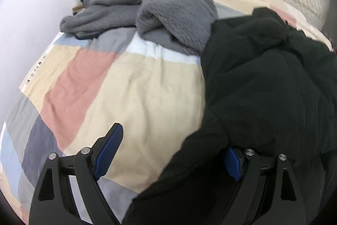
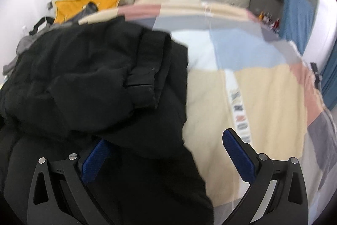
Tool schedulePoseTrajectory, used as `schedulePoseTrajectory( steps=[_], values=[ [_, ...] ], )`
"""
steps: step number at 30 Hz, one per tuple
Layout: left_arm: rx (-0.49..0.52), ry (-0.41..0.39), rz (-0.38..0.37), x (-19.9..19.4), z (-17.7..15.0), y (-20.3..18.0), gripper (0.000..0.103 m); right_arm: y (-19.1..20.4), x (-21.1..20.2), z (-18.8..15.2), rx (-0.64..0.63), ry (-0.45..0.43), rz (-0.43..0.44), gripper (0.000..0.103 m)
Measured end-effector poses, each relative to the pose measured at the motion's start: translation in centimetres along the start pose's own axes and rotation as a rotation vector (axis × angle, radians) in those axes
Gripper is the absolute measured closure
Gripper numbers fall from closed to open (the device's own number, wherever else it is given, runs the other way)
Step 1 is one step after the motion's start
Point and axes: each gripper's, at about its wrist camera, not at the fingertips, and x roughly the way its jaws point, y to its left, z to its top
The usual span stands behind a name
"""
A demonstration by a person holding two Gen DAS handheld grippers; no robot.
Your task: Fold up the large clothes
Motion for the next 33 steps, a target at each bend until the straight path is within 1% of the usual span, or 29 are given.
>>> schedulePoseTrajectory(
  steps=[2,4,8,10,12,14,16,18,22,24,25,27,29,30,33],
  values=[
    [-0.041,-0.008,-0.008,-0.2,0.4,0.7,0.016,-0.4,-0.5,0.0,0.008,-0.029,-0.02,0.0],
    [-0.06,-0.013,-0.011,-0.2,0.6,1.2,0.016,-0.9,-0.9,-0.1,0.014,-0.055,-0.051,0.0],
    [-0.066,-0.017,0.014,0.2,0.6,1.4,0.016,-0.9,-1.1,0.0,-0.013,-0.078,-0.096,0.0],
    [-0.06,-0.009,0.039,0.9,0.6,1.5,0.015,-1.3,-0.4,-0.1,-0.025,-0.067,-0.103,0.0],
    [-0.051,-0.006,0.046,1.3,0.4,1.6,0.015,-1.8,1.0,-0.6,-0.03,-0.031,-0.139,0.0],
    [-0.036,-0.008,0.041,1.3,0.2,1.6,0.015,-2.1,1.7,-1.2,-0.007,-0.005,-0.14,0.0],
    [-0.032,-0.02,0.026,0.7,0.0,1.7,0.016,-2.1,1.6,-1.2,-0.001,-0.001,-0.138,0.001],
    [-0.017,-0.042,0.018,-0.6,-0.2,1.6,0.016,-1.5,0.6,-1.2,-0.029,-0.01,-0.118,0.001],
    [-0.004,-0.095,-0.041,-3.9,-1.3,1.7,0.016,-0.1,-2.6,-1.5,-0.057,-0.026,-0.019,0.001],
    [0.006,-0.13,-0.019,-5.1,-1.7,1.8,0.016,1.0,-4.6,-1.6,-0.072,-0.051,-0.007,0.001],
    [-0.002,-0.145,-0.013,-5.9,-1.9,1.9,0.016,1.5,-6.0,-1.6,-0.077,-0.069,0.002,0.001],
    [-0.034,-0.155,-0.03,-7.1,-2.3,2.5,0.016,2.1,-8.1,-1.7,-0.061,-0.097,0.019,0.001],
    [-0.08,-0.167,-0.078,-9.0,-3.0,3.3,0.016,2.5,-10.8,-1.9,-0.049,-0.14,0.046,0.001],
    [-0.084,-0.177,-0.087,-9.6,-3.1,3.4,0.016,2.5,-11.9,-2.0,-0.049,-0.155,0.057,0.001],
    [-0.06,-0.244,-0.087,-12.5,-3.5,3.8,0.016,2.2,-15.2,-2.8,-0.032,-0.189,0.098,0.001]
  ],
)
